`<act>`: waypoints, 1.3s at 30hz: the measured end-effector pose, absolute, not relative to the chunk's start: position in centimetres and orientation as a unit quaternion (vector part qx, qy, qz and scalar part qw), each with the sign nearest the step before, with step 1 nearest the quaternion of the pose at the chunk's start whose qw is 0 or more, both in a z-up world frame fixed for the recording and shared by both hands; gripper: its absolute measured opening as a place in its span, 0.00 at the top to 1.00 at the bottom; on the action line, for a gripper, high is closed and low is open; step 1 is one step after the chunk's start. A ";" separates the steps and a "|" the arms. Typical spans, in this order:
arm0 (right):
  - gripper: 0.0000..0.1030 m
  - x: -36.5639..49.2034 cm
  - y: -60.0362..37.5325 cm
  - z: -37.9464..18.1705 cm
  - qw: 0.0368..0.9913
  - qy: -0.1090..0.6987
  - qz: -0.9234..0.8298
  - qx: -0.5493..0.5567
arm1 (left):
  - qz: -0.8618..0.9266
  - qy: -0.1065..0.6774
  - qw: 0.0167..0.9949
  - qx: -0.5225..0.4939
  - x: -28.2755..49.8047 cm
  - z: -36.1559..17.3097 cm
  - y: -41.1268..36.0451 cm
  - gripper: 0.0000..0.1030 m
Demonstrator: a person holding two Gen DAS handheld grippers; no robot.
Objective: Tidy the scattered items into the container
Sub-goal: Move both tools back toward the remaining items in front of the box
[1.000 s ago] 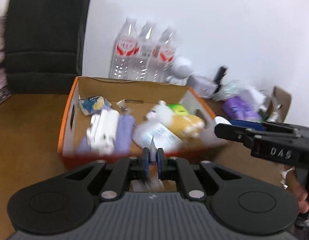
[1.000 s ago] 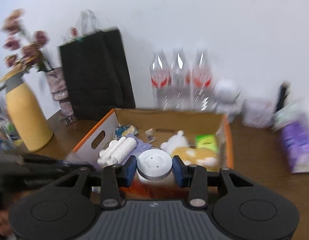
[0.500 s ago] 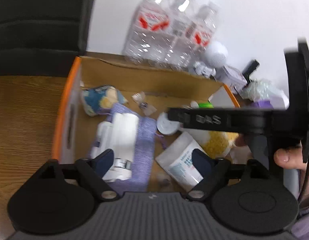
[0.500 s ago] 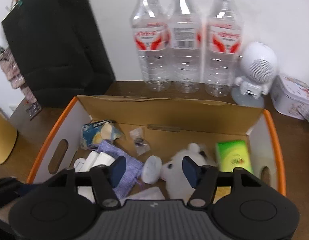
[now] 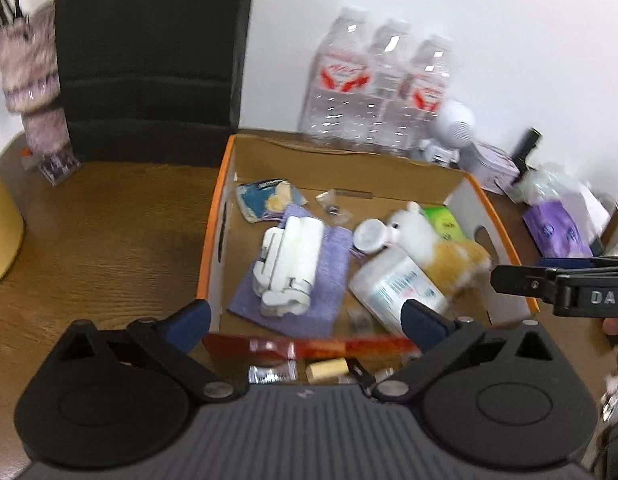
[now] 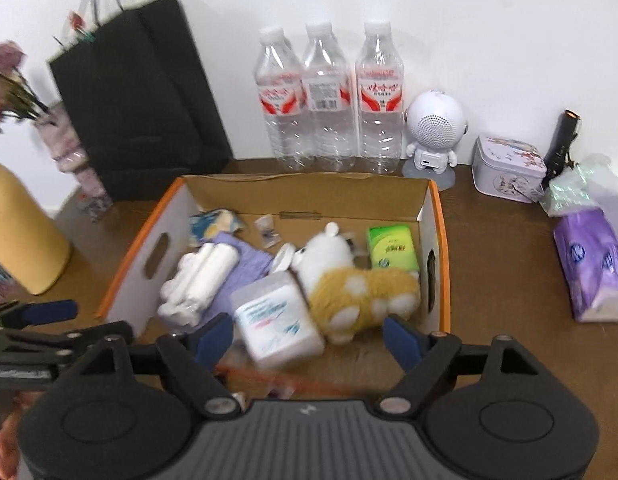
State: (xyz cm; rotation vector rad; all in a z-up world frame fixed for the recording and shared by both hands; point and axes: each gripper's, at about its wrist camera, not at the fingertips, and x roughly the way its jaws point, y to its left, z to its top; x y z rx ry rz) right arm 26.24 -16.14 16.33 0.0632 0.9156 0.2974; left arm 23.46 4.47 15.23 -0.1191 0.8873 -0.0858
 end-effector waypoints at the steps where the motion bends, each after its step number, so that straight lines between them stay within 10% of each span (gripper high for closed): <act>1: 0.17 24.9 -16.4 16.4 0.891 0.428 0.144 0.043 | -0.037 0.417 0.907 -0.052 22.3 15.5 4.0 0.00; 9: 0.10 10.1 -17.7 12.4 0.930 0.325 0.157 0.075 | -0.033 0.279 0.960 -0.014 7.8 13.0 2.1 0.00; 20: 0.10 1.5 -16.7 3.4 0.943 0.317 0.102 -0.010 | -0.001 0.338 0.941 -0.012 0.6 4.2 1.8 0.00; 39: 0.12 2.5 -16.0 3.4 0.943 0.317 0.097 -0.028 | -0.001 0.346 0.938 0.003 0.7 2.6 1.4 0.00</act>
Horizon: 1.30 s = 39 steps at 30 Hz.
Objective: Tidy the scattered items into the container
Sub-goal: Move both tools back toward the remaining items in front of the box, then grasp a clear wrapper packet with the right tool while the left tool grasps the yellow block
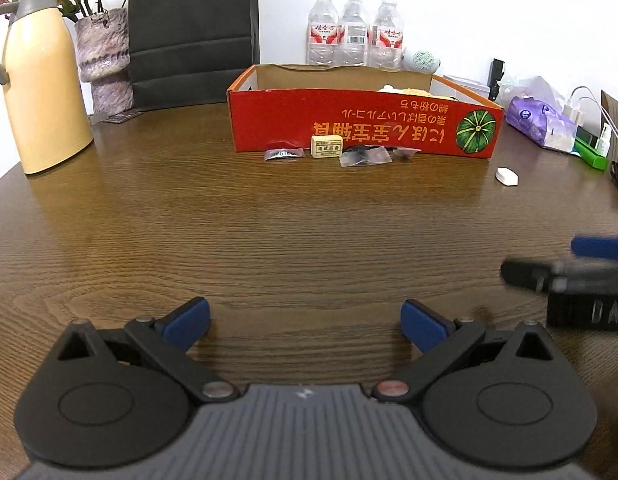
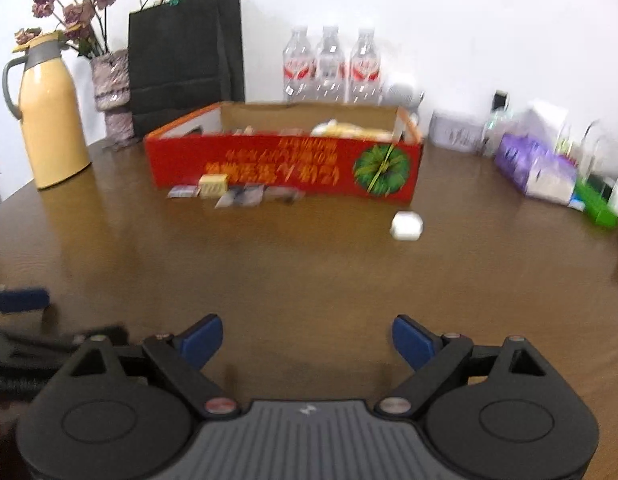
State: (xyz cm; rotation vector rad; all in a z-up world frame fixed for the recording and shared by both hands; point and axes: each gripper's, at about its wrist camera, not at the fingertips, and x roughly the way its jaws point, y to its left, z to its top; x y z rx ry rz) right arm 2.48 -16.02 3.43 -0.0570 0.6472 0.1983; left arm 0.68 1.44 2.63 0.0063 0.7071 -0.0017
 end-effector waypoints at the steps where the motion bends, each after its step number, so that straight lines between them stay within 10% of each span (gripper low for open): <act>1: 0.12 2.8 -16.1 3.7 0.944 0.313 0.096 -0.025 | -0.001 0.346 0.938 0.003 0.7 2.6 1.4 0.00; 12: 0.21 14.3 -13.9 7.1 0.940 0.304 0.150 0.047 | 0.036 0.276 0.960 0.010 4.9 5.0 5.4 0.00; 17: 0.43 20.0 -11.9 4.7 0.926 0.360 0.102 0.056 | 0.009 0.269 0.963 0.001 7.1 5.7 7.0 0.00; 20: 0.84 20.9 -11.3 3.4 0.922 0.373 0.095 0.044 | 0.009 0.267 0.964 0.004 8.8 5.7 6.9 0.00; 39: 0.87 12.6 -16.4 2.5 0.937 0.317 0.146 -0.007 | -0.023 0.306 0.952 0.009 19.3 3.6 -1.6 0.02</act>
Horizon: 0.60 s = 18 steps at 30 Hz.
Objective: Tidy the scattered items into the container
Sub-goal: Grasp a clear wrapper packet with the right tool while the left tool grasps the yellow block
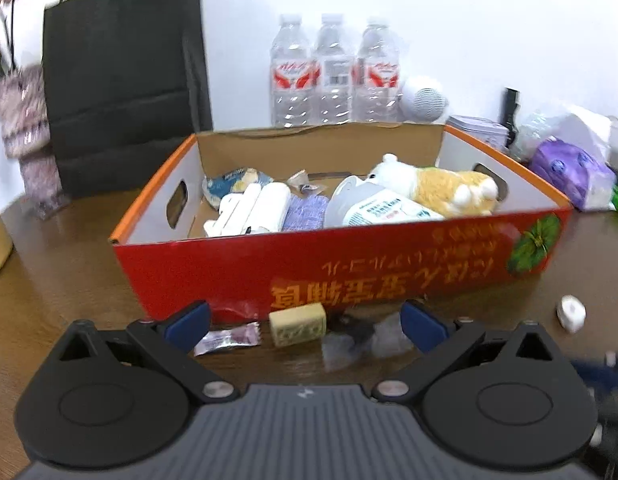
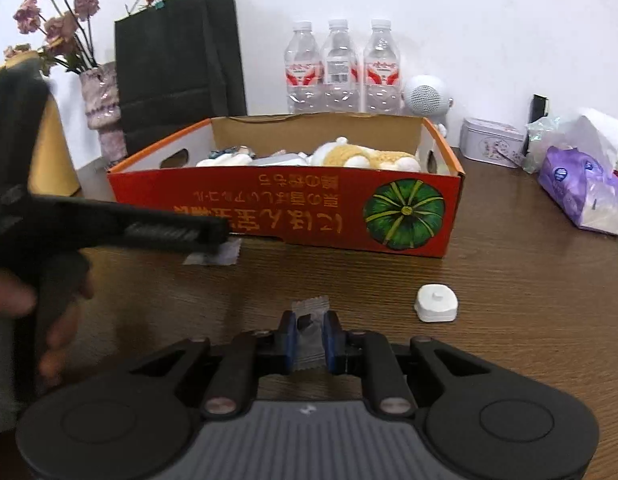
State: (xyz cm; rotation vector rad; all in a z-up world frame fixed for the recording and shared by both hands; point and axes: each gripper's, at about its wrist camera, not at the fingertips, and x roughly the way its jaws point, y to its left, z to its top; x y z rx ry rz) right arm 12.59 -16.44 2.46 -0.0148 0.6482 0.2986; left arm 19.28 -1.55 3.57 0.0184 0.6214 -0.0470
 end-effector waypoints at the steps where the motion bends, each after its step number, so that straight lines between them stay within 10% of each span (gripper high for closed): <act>1: 0.87 12.4 -16.5 2.6 0.938 0.312 0.149 -0.006 | -0.022 0.307 0.951 -0.002 19.4 3.5 -1.4 0.18; 3: 0.87 11.9 -16.5 2.8 0.941 0.303 0.150 -0.013 | -0.018 0.319 0.947 -0.014 19.6 3.2 -1.0 0.58; 18: 0.87 10.6 -15.2 3.0 0.943 0.286 0.163 -0.054 | -0.016 0.315 0.947 -0.052 14.1 4.8 0.6 0.70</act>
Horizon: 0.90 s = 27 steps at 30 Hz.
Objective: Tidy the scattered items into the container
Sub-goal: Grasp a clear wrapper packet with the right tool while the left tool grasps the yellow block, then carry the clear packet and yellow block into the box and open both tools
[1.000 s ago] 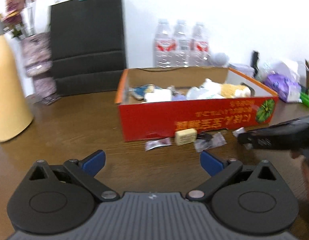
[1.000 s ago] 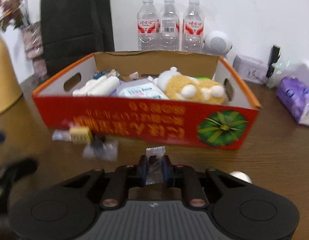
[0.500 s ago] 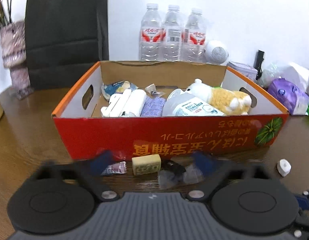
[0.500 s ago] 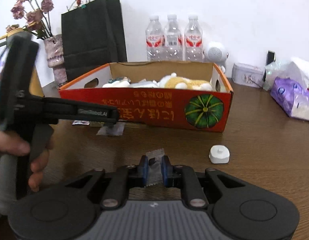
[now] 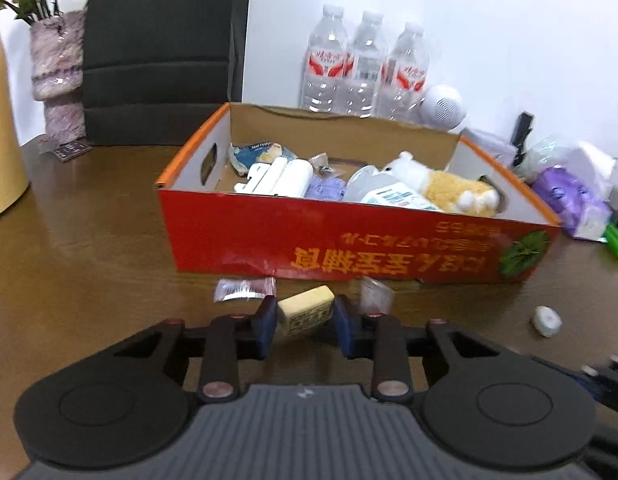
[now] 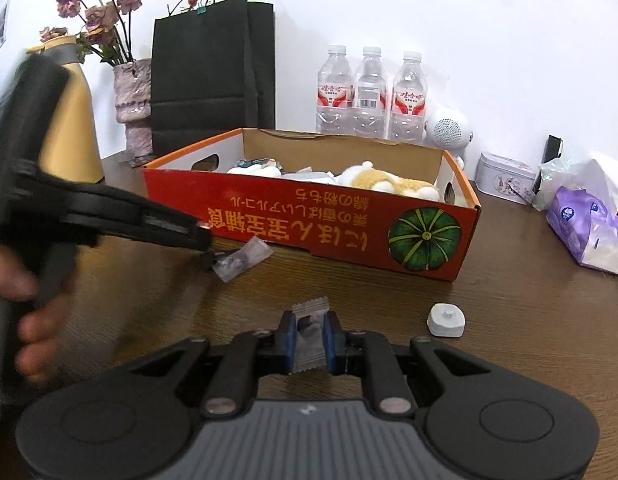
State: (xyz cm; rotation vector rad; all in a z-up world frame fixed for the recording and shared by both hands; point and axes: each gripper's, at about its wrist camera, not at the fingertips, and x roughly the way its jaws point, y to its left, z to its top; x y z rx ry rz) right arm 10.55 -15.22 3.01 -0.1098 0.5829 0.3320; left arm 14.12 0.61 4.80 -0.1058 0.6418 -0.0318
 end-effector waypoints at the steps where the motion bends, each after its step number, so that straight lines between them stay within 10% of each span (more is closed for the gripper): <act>1: 0.87 10.6 -15.2 3.0 0.943 0.287 0.162 -0.054 | -0.018 0.307 0.950 -0.051 12.7 5.2 0.7 0.70; 27: 0.87 -0.1 -15.7 3.8 0.953 0.271 0.134 -0.021 | -0.023 0.291 0.956 -0.009 -1.0 3.8 -2.9 0.69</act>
